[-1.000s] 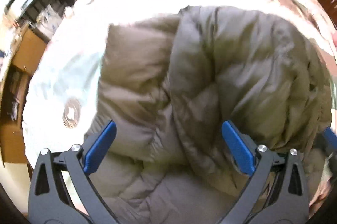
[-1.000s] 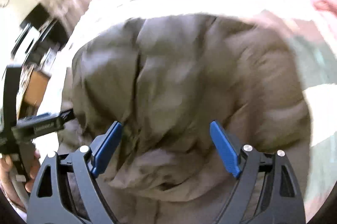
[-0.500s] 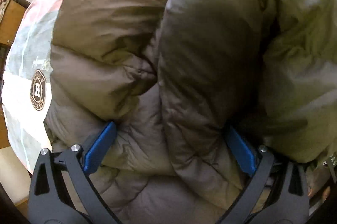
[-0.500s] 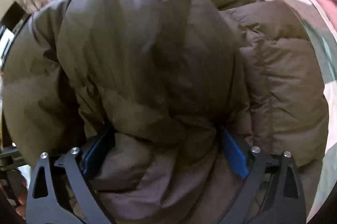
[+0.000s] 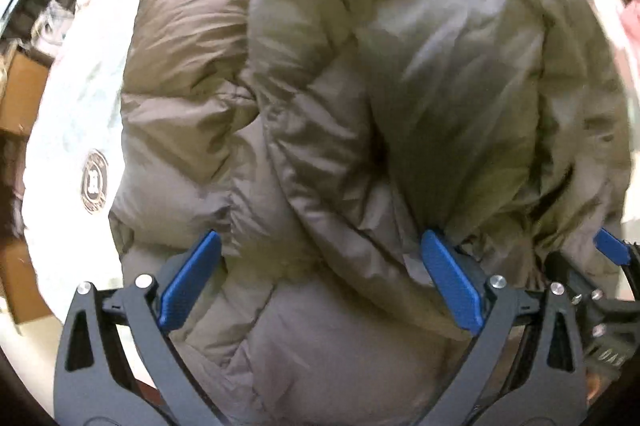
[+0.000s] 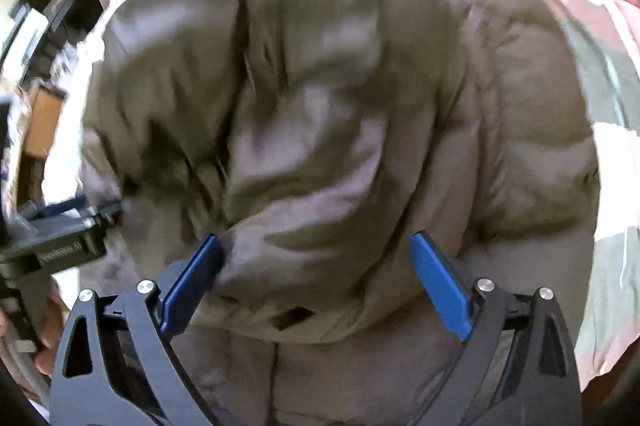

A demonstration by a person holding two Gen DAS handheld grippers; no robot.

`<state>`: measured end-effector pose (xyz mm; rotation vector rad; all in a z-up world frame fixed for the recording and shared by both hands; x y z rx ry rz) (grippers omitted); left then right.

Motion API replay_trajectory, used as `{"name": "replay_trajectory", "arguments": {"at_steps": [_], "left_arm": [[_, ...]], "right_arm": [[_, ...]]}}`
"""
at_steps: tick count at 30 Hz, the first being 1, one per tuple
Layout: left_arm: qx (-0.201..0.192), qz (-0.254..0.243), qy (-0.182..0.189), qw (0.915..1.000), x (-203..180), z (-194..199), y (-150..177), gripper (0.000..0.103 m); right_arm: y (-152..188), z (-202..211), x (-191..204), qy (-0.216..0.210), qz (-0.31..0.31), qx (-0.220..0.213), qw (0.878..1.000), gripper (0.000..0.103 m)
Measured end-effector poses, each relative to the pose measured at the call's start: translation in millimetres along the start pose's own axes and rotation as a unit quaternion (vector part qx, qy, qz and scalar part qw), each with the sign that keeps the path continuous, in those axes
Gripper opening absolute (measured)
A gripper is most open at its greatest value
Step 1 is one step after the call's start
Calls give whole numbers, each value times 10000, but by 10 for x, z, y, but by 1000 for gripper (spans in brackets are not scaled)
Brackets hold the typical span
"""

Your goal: Fold large clothes

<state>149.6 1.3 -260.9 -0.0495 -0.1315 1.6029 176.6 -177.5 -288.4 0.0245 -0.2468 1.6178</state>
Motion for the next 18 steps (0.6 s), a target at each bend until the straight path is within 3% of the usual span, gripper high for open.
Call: {"name": "replay_trajectory", "arguments": {"at_steps": [5,10,15,18], "left_arm": [[-103,-100,-275,9995,-121,-211,-198,101],[-204,185,-62,9996,-216,-306,-367,101],[-148,189,-90,9997,-311,-222,-364,101],[-302,-60,-273,9992,-145,-87,-373,101]], "right_arm": [[-179,-350,-60,-47,-264,-80,9996,102],[-454,-432,-100,-41,-321,-620,9976,102],[-336,-296,-59,135,-366,-527,9978,102],[-248,-104,-58,215,-179,-713,9971,102]]}}
Point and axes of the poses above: each gripper's, at about its wrist camera, not at the fingertips, and z roughly against the way its jaws point, x to its left, y to its underside, the point moved 9 cm from there along -z, roughly the way its jaws point, and after that the axes turned 3 degrees about y, right-handed, at the moved point
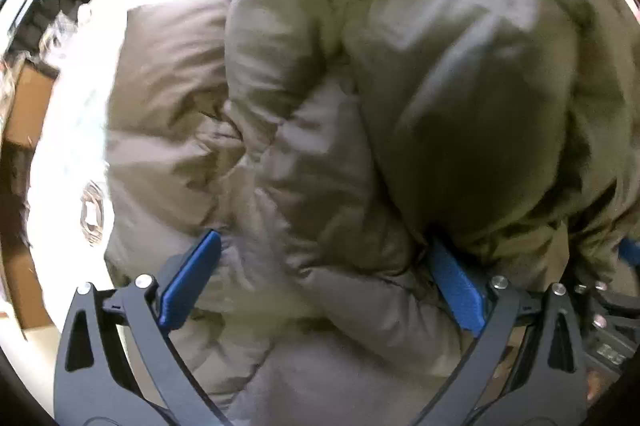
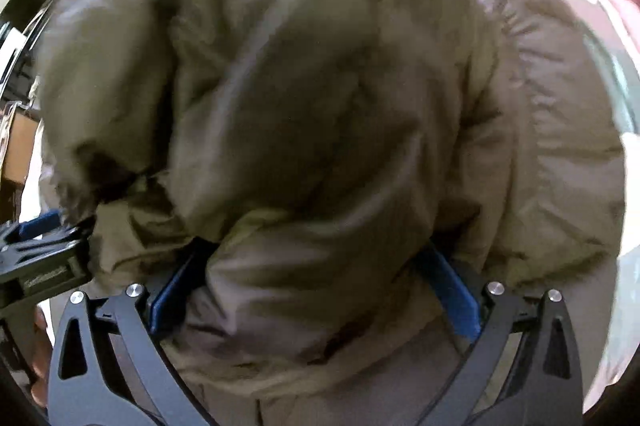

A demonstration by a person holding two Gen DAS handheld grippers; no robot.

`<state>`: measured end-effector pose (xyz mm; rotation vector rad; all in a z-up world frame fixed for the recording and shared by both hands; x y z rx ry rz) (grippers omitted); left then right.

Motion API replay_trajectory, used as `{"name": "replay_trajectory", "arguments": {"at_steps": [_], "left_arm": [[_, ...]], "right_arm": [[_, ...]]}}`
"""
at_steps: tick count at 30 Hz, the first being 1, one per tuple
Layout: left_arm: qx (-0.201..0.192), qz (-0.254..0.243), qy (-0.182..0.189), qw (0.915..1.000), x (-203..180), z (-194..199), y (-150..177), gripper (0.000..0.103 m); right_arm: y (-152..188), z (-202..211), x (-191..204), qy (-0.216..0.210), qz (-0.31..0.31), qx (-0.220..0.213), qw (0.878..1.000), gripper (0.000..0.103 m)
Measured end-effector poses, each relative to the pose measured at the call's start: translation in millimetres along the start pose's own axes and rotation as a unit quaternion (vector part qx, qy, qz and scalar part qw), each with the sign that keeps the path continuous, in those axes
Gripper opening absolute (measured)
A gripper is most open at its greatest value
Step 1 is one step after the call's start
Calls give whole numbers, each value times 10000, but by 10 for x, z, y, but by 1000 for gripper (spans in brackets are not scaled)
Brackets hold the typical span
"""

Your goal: Fold large clothes

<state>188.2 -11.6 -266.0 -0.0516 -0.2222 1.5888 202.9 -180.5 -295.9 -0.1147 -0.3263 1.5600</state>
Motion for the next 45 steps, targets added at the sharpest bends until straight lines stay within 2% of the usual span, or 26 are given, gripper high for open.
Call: {"name": "replay_trajectory", "arguments": {"at_steps": [4,9,12,14,16,20,22,26,27,30,32,34,35,38,41,43,45], "left_arm": [[-129,-164,-45,9998,-21,151,121,101],[-16,-93,293,9995,-15,211,188,101],[32,-180,214,9996,-16,144,248,101],[210,-190,169,9995,-24,-9,269,101],[405,-6,294,9987,-47,-160,267,101],[508,293,478,9971,-60,-285,205,101],[427,334,423,9976,-50,-265,180,101],[270,219,208,9992,-44,-161,119,101],[147,227,102,9996,2,-79,100,101],[-565,244,-73,9981,70,310,-13,101],[-1235,281,-101,9919,118,625,-153,101],[-1610,352,-150,9862,178,784,-267,101],[-1638,379,-107,9857,195,802,-309,101],[-1323,624,88,9892,295,620,-378,101],[-1220,1015,55,9873,473,584,-394,101],[-1139,1214,80,9860,553,548,-478,101],[-1006,1380,212,9851,596,491,-542,101]], "right_arm": [[116,326,15,11,199,-263,9995,102],[259,431,104,-86,288,-149,9994,102],[286,274,-26,85,306,94,9994,102],[319,81,-85,-29,132,277,9995,102],[308,-69,-113,-167,-75,387,9991,102],[170,-191,-114,-205,-84,88,9997,102],[141,-184,-82,-141,-21,-38,9999,102],[171,-65,-49,3,-45,-7,10000,102],[146,15,-47,64,-19,-95,9999,102],[-32,574,46,327,305,-1169,9921,102],[-141,896,87,424,396,-1795,9820,102],[-237,1090,74,482,286,-2160,9748,102],[-305,1093,5,470,197,-2171,9748,102],[-476,1017,-60,96,-277,-2171,9757,102],[-700,1054,-88,-161,-635,-2288,9713,102],[-852,1042,32,-339,-890,-2174,9714,102],[-936,924,230,-714,-1123,-1902,9727,102]]}}
Point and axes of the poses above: each gripper's, at about its wrist camera, not at the fingertips, and z roughly against the way its jaws point, x to its left, y to its underside, the point moved 9 cm from there along -z, roughly the way its jaws point, and after that the axes turned 3 degrees about y, right-handed, at the moved point
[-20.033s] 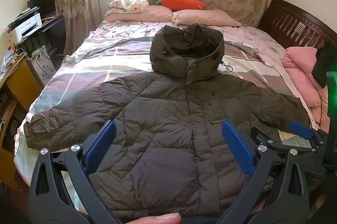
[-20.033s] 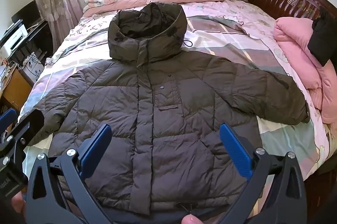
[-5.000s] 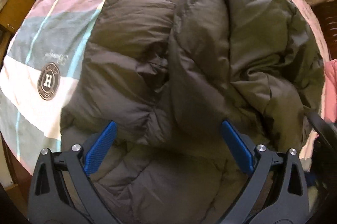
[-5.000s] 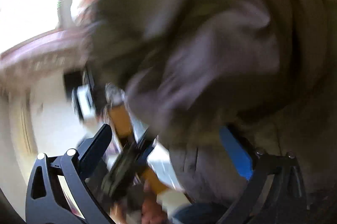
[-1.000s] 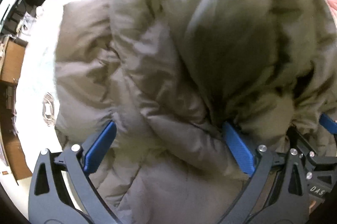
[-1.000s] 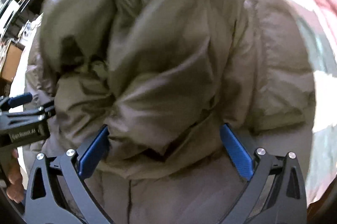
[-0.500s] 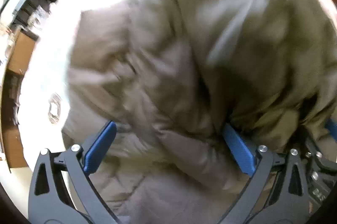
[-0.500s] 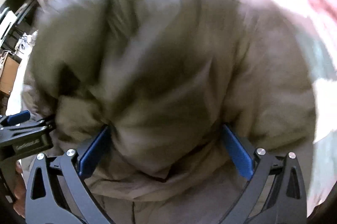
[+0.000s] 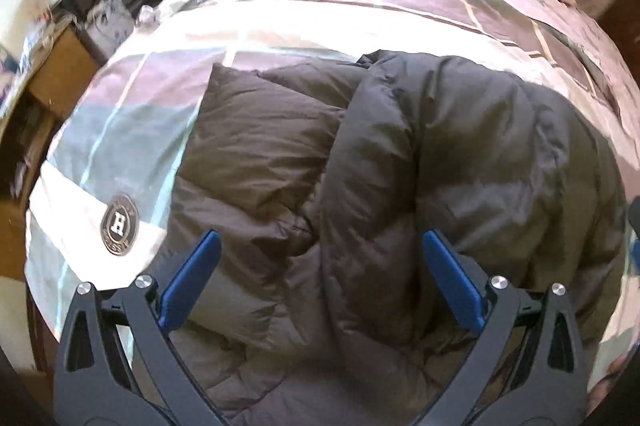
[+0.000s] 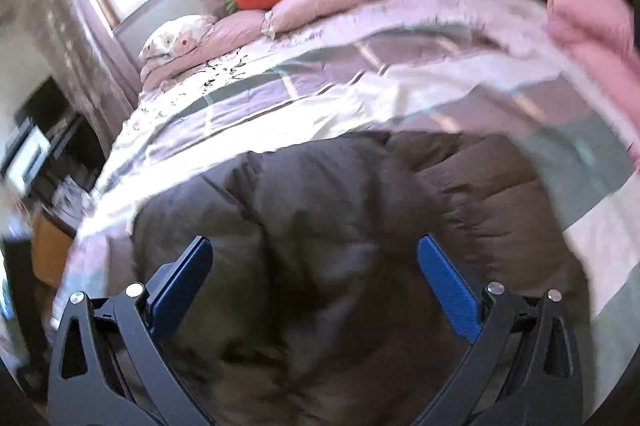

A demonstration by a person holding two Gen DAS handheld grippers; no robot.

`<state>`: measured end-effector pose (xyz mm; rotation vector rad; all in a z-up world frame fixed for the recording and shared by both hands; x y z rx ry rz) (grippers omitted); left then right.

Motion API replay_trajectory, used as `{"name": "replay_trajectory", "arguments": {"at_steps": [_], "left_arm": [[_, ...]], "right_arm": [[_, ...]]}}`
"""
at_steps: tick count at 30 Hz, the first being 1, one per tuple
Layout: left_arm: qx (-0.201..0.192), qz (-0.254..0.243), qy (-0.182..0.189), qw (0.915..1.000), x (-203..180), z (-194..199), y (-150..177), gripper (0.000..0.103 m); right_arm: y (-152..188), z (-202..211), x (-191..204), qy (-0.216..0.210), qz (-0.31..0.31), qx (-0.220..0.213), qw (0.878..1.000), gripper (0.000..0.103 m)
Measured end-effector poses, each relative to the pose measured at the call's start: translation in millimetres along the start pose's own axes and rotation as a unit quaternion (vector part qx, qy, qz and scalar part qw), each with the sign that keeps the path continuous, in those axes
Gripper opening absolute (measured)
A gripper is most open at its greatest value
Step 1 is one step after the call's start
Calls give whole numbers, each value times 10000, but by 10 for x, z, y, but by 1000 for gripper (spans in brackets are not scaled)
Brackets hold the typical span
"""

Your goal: Fold large clothes

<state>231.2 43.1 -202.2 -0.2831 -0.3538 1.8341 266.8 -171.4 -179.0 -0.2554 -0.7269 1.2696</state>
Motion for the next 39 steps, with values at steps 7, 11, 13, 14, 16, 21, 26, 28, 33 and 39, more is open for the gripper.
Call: {"name": "replay_trajectory", "arguments": {"at_steps": [7,11,13,14,16,21,26,28,33,39], "left_arm": [[387,138,-312,9987,78,-494,39,101],[856,382,-207,9954,77,-729,163,101],[923,430,-245,9945,80,-749,176,101],[912,368,-315,9947,68,-745,173,101],[856,201,-441,9951,50,-722,159,101],[728,90,-299,9969,-1,-496,133,101],[564,-165,37,9983,-150,-203,189,101],[641,-311,144,9974,-238,-166,262,101],[933,-701,70,9931,-460,-246,501,101],[1351,-779,-43,9878,-527,-559,631,101]], "right_arm": [[368,-911,84,704,542,871,9922,102],[438,-1086,77,877,808,961,9882,102],[443,-1145,70,897,882,955,9874,102],[450,-1159,70,895,897,939,9875,102],[460,-1140,84,873,896,946,9876,102],[286,-729,102,293,325,931,9947,102],[119,-172,36,751,975,576,9907,102],[193,-126,-151,1026,919,719,9879,102],[484,-386,-535,895,249,1485,9845,102],[630,-709,-664,930,291,1639,9816,102]]}}
Point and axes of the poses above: each gripper's, at about its wrist camera, not at the fingertips, and z roughly against the way its jaws point, x to its left, y to its underside, the point moved 9 cm from there along -z, roughly the way its jaws point, and after that the axes turned 3 degrees about y, right-handed, at the moved point
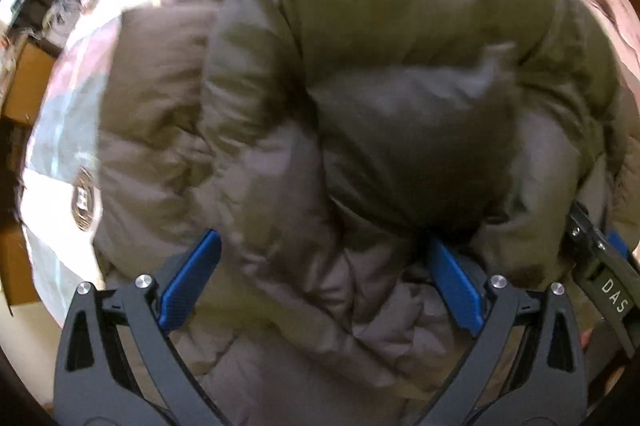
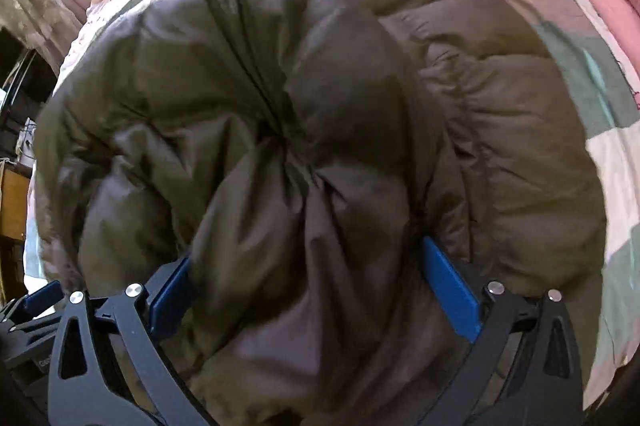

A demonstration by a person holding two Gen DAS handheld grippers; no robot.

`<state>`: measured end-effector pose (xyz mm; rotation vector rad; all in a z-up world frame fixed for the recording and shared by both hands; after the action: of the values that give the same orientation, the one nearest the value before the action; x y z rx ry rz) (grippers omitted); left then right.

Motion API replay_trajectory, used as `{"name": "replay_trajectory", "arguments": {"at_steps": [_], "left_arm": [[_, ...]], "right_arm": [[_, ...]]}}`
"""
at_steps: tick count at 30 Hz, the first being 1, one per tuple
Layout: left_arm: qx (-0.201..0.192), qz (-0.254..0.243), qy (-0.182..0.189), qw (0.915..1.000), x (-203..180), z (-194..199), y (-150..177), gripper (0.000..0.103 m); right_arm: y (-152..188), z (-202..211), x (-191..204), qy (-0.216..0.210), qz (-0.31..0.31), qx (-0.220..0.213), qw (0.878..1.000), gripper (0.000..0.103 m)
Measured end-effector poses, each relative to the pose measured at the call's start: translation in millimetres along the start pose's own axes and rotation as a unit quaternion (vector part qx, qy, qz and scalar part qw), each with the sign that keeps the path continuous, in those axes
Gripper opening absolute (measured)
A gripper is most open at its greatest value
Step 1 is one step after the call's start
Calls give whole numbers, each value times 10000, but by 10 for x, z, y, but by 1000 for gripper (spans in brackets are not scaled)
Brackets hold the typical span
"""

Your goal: Fold large clothes

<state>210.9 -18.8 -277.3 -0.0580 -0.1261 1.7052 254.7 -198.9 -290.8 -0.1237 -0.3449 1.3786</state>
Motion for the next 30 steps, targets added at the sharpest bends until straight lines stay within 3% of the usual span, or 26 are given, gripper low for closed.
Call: {"name": "replay_trajectory", "arguments": {"at_steps": [4,9,14,18,22,26,30], "left_arm": [[197,213,185,9994,31,-169,-21,101],[35,-135,22,9999,-24,-79,-31,101],[-191,-622,152,9978,94,202,105,101],[-132,-688,319,9970,503,381,418,101],[321,-250,619,9973,1130,340,898,101],[1001,138,90,9948,1715,-50,1530,101],[1340,563,475,9882,1825,-192,1930,101]], "right_arm": [[-33,-140,58,140,112,-145,9997,102],[-37,-73,98,160,210,-117,9996,102],[50,495,-2,-223,589,-336,9974,102],[352,941,-488,80,763,-427,9961,102],[808,982,-1239,386,108,-59,9992,102],[1495,785,-1824,603,-631,812,9929,102],[1888,772,-2083,469,-1131,1135,9860,102]]}}
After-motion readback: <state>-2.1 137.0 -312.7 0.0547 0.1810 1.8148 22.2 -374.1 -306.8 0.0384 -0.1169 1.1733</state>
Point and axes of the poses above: each gripper's, at about its wrist camera, not at the fingertips, and z roughly against the way its jaws point, x to its left, y to its underside, the point moved 9 cm from there along -z, roughly the way its jaws point, and after that the axes turned 3 degrees about y, right-handed, at the moved point
